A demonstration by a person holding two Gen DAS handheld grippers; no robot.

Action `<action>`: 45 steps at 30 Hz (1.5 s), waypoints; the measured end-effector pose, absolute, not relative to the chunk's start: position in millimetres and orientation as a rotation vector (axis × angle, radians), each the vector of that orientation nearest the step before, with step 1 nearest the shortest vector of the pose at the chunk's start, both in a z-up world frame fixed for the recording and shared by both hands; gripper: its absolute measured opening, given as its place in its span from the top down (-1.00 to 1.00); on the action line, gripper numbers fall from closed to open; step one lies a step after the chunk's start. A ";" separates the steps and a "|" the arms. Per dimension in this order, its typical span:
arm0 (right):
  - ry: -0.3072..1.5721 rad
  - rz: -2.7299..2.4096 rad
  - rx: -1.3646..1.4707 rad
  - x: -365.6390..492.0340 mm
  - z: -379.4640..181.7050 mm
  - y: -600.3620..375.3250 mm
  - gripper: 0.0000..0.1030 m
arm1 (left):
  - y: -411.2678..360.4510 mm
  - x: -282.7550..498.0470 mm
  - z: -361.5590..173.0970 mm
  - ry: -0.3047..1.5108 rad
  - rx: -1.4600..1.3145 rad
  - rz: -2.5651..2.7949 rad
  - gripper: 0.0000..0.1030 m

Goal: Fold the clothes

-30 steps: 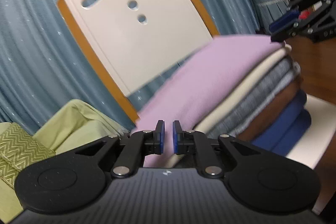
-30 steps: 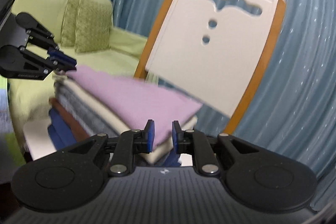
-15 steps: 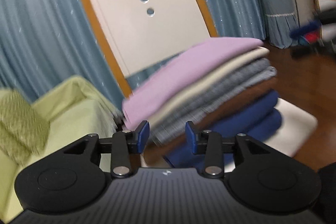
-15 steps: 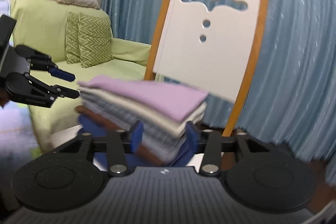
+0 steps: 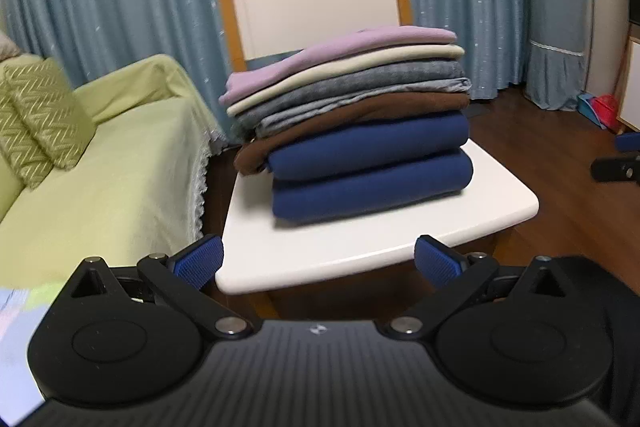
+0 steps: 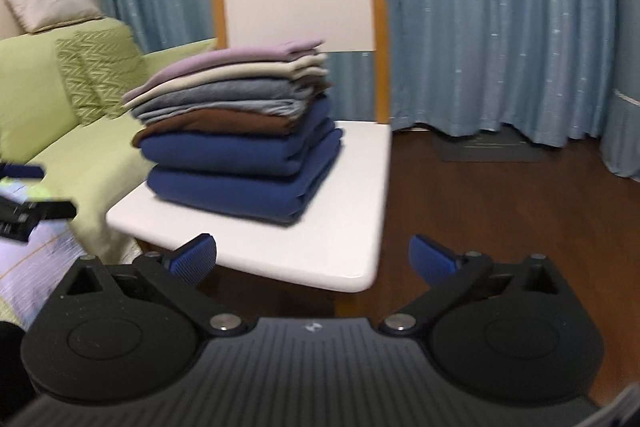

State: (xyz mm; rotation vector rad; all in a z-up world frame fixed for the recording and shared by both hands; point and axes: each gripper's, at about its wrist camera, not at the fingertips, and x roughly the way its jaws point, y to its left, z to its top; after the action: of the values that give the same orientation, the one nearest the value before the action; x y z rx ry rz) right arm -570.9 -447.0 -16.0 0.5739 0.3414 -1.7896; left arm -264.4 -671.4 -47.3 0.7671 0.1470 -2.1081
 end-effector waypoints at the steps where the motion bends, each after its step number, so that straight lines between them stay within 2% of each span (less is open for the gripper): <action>1: 0.346 -1.798 0.564 -569.7 -13.8 -444.7 -0.98 | -669.2 -263.2 -47.2 0.146 0.766 -2.102 -0.99; 22: 0.356 -1.764 0.499 -541.7 23.6 -415.5 -0.98 | -637.6 -279.1 -34.0 0.195 0.633 -2.183 -0.99; 33: 0.335 -1.748 0.524 -541.0 18.4 -429.6 -0.98 | -644.8 -281.7 -36.4 0.289 0.625 -2.084 -0.99; 45: 0.406 -1.763 0.562 -531.3 11.6 -453.3 -0.98 | -650.2 -285.5 -43.4 0.240 0.652 -2.032 -0.99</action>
State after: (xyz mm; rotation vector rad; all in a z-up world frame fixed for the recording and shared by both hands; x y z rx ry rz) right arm -531.3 -453.3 11.6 0.5616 0.4058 -1.7634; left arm -285.5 -650.2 -43.4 0.6521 0.2400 -2.0324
